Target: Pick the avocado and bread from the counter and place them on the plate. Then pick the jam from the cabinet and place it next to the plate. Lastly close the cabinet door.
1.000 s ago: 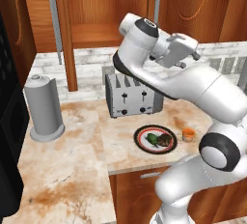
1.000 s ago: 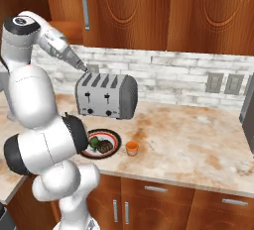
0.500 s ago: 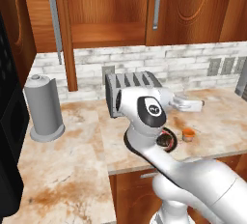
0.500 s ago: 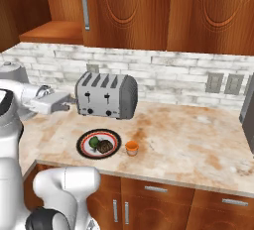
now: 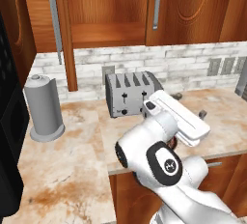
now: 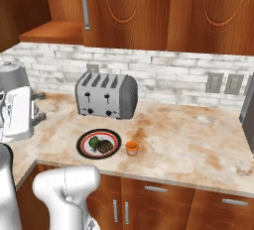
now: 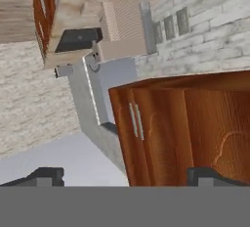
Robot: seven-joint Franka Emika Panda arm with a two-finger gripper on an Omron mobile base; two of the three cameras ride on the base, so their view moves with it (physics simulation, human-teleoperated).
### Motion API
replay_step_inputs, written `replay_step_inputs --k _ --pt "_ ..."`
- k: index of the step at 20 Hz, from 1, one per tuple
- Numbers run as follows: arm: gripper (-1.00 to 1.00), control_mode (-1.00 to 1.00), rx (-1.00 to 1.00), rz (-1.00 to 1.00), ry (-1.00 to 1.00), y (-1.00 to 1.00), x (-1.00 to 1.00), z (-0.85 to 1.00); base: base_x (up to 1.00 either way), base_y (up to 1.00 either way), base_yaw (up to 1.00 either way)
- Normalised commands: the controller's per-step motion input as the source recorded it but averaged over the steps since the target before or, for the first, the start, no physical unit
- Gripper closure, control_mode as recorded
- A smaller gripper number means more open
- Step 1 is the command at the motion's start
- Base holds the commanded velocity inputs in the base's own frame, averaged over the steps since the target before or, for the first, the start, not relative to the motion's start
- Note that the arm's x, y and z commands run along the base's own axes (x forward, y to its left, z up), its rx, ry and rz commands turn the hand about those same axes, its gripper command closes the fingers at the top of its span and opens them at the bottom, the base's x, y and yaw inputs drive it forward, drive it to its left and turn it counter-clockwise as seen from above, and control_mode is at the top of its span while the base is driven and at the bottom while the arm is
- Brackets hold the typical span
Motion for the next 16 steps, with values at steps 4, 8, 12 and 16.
replay_step_inputs --k 4,8,12,16 --pt "-1.0 -1.0 -0.18 0.12 -0.56 1.0 -0.48 0.2 0.0 0.0 0.0" --pt "-1.0 -1.0 -0.15 0.11 -0.44 0.89 -0.12 0.15 0.0 0.0 0.0" --pt "-1.0 -1.0 -0.12 0.15 -0.37 0.7 0.04 0.0 0.0 0.0 0.0" --pt "-1.0 -1.0 -0.12 0.17 -0.36 0.63 0.05 0.0 0.0 0.0 0.0"
